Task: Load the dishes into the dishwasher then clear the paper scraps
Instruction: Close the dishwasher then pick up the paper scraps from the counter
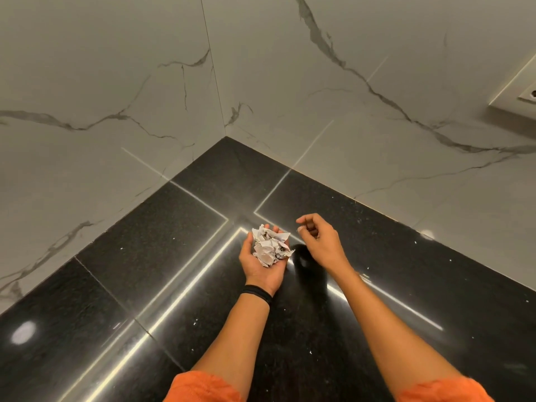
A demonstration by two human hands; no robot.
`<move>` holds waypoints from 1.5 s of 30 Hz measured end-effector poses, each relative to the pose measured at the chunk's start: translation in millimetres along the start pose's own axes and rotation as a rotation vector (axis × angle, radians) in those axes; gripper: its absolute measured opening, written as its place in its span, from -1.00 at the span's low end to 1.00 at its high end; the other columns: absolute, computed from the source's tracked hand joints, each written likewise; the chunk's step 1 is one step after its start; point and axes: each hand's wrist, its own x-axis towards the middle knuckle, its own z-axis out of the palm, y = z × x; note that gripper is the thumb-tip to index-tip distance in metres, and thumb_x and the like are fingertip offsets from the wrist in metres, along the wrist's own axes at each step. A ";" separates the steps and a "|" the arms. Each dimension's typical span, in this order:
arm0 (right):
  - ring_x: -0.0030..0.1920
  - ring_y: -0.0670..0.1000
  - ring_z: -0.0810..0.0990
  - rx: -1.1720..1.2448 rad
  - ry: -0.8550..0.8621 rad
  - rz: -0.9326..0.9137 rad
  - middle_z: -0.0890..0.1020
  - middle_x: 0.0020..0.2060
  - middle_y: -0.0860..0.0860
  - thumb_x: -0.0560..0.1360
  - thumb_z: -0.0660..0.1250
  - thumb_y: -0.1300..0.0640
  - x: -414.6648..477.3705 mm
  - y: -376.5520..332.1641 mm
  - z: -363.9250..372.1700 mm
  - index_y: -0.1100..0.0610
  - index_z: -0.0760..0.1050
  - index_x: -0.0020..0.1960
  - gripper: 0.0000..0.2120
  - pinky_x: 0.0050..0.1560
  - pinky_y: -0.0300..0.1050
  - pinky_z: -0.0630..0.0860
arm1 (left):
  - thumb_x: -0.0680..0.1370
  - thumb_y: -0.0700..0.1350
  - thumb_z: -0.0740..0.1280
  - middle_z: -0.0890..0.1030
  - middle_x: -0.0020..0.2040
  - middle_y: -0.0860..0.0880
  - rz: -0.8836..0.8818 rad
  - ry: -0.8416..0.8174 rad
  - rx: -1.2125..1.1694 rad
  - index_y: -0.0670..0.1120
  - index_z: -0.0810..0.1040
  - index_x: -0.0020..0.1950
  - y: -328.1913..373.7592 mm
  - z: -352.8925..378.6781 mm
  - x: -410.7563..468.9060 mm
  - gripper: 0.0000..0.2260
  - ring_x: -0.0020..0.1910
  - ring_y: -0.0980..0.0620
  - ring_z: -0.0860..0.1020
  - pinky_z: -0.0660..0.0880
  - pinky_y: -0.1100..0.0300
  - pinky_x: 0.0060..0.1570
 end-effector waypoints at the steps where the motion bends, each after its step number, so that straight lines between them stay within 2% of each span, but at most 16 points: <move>1: -0.03 -0.17 0.60 0.060 -0.003 -0.039 0.63 -0.04 -0.13 0.60 0.35 0.17 -8.8 -7.6 1.0 0.00 0.57 0.13 -0.86 -0.03 -0.28 0.51 | 0.56 0.04 0.30 0.56 0.28 -0.17 -0.012 -0.019 0.007 -0.16 0.51 0.40 -1.7 -1.6 -2.5 -0.54 0.27 -0.12 0.51 0.30 -0.03 0.47; 4: -0.02 -0.14 0.64 0.221 -0.024 -0.151 0.68 -0.07 -0.10 0.57 0.41 0.17 -38.8 -31.2 3.9 0.02 0.58 0.09 -0.88 -0.05 -0.29 0.55 | 0.51 0.02 0.36 0.55 0.19 -0.17 -0.048 -0.057 0.033 -0.15 0.54 0.31 -8.7 -1.2 -16.6 -0.58 0.31 -0.12 0.47 0.24 -0.05 0.50; 7: -0.01 -0.07 0.67 0.289 -0.038 -0.213 0.70 -0.07 -0.11 0.53 0.44 0.24 -57.5 -43.6 6.9 0.04 0.60 0.03 -0.86 -0.02 -0.24 0.57 | 0.47 0.06 0.41 0.51 0.35 -0.17 -0.028 -0.076 0.083 -0.15 0.49 0.45 -12.0 0.1 -29.1 -0.41 0.45 -0.14 0.42 0.29 -0.07 0.47; 10: 0.00 -0.05 0.68 0.345 -0.011 -0.226 0.71 -0.07 -0.06 0.52 0.43 0.29 -67.7 -55.7 0.5 0.06 0.61 0.02 -0.84 0.05 -0.13 0.61 | 0.49 0.06 0.37 0.60 0.19 -0.16 -0.032 -0.100 0.080 -0.15 0.56 0.34 -12.3 10.9 -49.8 -0.52 0.20 -0.13 0.59 0.48 0.00 0.30; 12: 0.00 -0.04 0.69 0.359 -0.008 -0.234 0.72 -0.09 -0.03 0.49 0.39 0.37 -72.7 -61.1 -5.9 0.07 0.62 0.02 -0.76 0.09 -0.04 0.63 | 0.52 0.06 0.33 0.61 0.14 -0.16 -0.037 -0.110 0.064 -0.15 0.57 0.30 -14.5 13.4 -60.5 -0.57 0.10 -0.12 0.62 0.52 0.01 0.22; 15: -0.01 0.00 0.70 0.362 0.039 -0.232 0.73 -0.10 -0.02 0.48 0.31 0.41 -83.0 -67.7 -11.9 0.04 0.63 0.00 -0.70 0.07 0.12 0.64 | 0.55 0.08 0.32 0.57 0.23 -0.18 -0.056 -0.123 0.061 -0.16 0.46 0.46 -15.3 12.8 -72.6 -0.46 0.20 -0.13 0.56 0.36 -0.02 0.43; 18: 0.05 0.01 0.68 0.361 0.099 -0.198 0.71 -0.04 -0.08 0.53 0.32 0.22 -91.0 -67.0 -5.8 -0.06 0.64 0.04 -0.77 0.10 0.19 0.63 | 0.54 0.07 0.33 0.62 0.11 -0.16 -0.053 -0.142 0.065 -0.14 0.51 0.41 -14.4 12.2 -86.9 -0.51 0.08 -0.11 0.60 0.35 0.00 0.40; 20: 0.15 -0.01 0.63 0.297 0.105 -0.197 0.67 0.06 -0.15 0.55 0.35 -0.03 -100.0 -65.8 4.6 -0.17 0.61 0.11 -0.84 0.15 0.17 0.60 | 0.52 0.07 0.34 0.63 0.07 -0.14 -0.053 -0.161 0.087 -0.15 0.55 0.32 -13.5 10.6 -98.2 -0.56 0.04 -0.10 0.62 0.49 0.01 0.23; 22: 0.21 -0.07 0.58 0.224 0.095 -0.190 0.61 0.13 -0.24 0.54 0.38 -0.16 -113.4 -67.5 16.4 -0.21 0.56 0.19 -0.77 0.20 0.07 0.58 | 0.54 0.07 0.33 0.62 0.08 -0.17 -0.041 -0.167 0.121 -0.19 0.56 0.28 -12.3 8.7 -110.4 -0.57 0.04 -0.14 0.63 0.59 -0.01 0.09; 24: 0.24 -0.12 0.55 0.211 0.086 -0.180 0.57 0.19 -0.26 0.54 0.41 -0.16 -128.6 -70.2 30.2 -0.20 0.53 0.26 -0.70 0.24 -0.03 0.56 | 0.59 0.06 0.28 0.63 0.04 -0.19 -0.019 -0.187 0.148 -0.20 0.58 0.22 -9.1 4.7 -121.7 -0.63 0.01 -0.14 0.64 0.62 0.02 0.02; 28: 0.31 -0.16 0.50 0.209 0.125 -0.179 0.55 0.25 -0.25 0.53 0.44 -0.11 -156.5 -69.1 54.6 -0.14 0.55 0.30 -0.65 0.34 -0.04 0.49 | 0.62 0.03 0.19 0.63 -0.16 -0.13 0.013 -0.176 0.202 -0.18 0.61 0.03 -0.1 -9.4 -141.1 -0.68 -0.22 -0.05 0.64 0.61 0.14 -0.21; 32: 0.35 -0.15 0.47 0.216 0.141 -0.151 0.55 0.29 -0.18 0.53 0.41 -0.14 -186.9 -63.8 75.1 -0.10 0.58 0.28 -0.66 0.38 0.03 0.47 | 0.52 0.05 0.29 0.61 -0.11 -0.12 0.011 -0.179 0.234 -0.18 0.60 0.04 5.5 -33.8 -158.2 -0.68 -0.16 -0.04 0.61 0.60 0.16 -0.17; 34: 0.40 -0.10 0.46 0.273 0.159 -0.133 0.58 0.30 -0.14 0.51 0.41 -0.16 -202.6 -59.9 83.1 -0.09 0.60 0.26 -0.65 0.41 0.08 0.44 | 0.55 0.04 0.27 0.62 -0.10 -0.13 0.001 -0.179 0.240 -0.19 0.60 0.03 5.4 -47.1 -169.5 -0.69 -0.15 -0.04 0.62 0.60 0.17 -0.16; 39: 0.44 -0.07 0.44 0.307 0.153 -0.124 0.58 0.31 -0.14 0.53 0.44 -0.05 -243.3 -53.0 88.5 -0.12 0.62 0.23 -0.73 0.44 0.12 0.41 | 0.60 0.00 0.23 0.59 -0.07 -0.15 0.035 -0.147 0.247 -0.19 0.59 0.03 -0.4 -74.4 -199.3 -0.72 -0.14 -0.06 0.61 0.60 0.16 -0.16; 43: 0.40 -0.19 0.43 0.320 0.131 -0.136 0.58 0.28 -0.18 0.55 0.44 0.02 -275.6 -51.4 84.6 -0.11 0.63 0.21 -0.77 0.45 0.03 0.41 | 0.68 -0.02 0.15 0.62 -0.22 -0.12 0.109 -0.111 0.261 -0.18 0.64 -0.12 -7.4 -86.4 -234.8 -0.63 -0.29 -0.01 0.63 0.60 0.20 -0.28; 45: 0.35 -0.21 0.48 0.339 0.137 -0.157 0.61 0.25 -0.18 0.55 0.44 0.02 -294.6 -45.9 82.2 -0.07 0.65 0.19 -0.78 0.40 0.05 0.46 | 0.69 -0.03 0.13 0.62 -0.30 -0.10 0.135 -0.112 0.281 -0.16 0.67 -0.22 -14.9 -94.4 -253.8 -0.56 -0.35 0.01 0.63 0.58 0.22 -0.35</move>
